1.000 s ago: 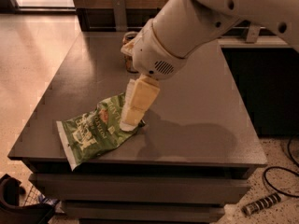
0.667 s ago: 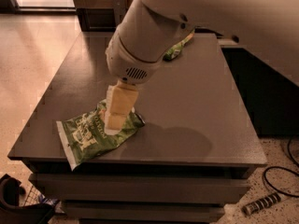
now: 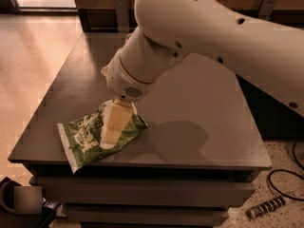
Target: Pick green jalapeno chip bag
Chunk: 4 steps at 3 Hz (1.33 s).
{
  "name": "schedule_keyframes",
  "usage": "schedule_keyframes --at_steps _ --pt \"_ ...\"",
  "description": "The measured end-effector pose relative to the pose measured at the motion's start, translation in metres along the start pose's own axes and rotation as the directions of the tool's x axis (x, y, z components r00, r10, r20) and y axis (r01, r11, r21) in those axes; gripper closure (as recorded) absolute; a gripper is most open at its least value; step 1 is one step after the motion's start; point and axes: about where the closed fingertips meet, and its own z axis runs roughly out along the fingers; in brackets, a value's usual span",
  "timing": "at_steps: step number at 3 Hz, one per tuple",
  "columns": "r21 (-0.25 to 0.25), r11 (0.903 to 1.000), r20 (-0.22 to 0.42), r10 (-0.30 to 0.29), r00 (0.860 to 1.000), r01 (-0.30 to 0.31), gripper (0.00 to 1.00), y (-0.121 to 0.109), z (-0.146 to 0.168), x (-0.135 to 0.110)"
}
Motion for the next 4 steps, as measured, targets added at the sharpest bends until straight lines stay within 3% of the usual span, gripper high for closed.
schedule_keyframes --at_steps 1,2,3,4 --pt "-0.092 0.9957 0.124 0.023 0.992 -0.012 0.03 0.022 0.054 0.006" --pt "-0.14 0.9901 0.175 0.033 0.984 -0.008 0.34 0.034 0.078 0.008" --pt "-0.135 0.9908 0.17 0.028 0.985 -0.005 0.57 0.034 0.075 0.006" --pt "-0.135 0.9908 0.169 0.025 0.985 -0.002 0.88 0.034 0.074 0.005"
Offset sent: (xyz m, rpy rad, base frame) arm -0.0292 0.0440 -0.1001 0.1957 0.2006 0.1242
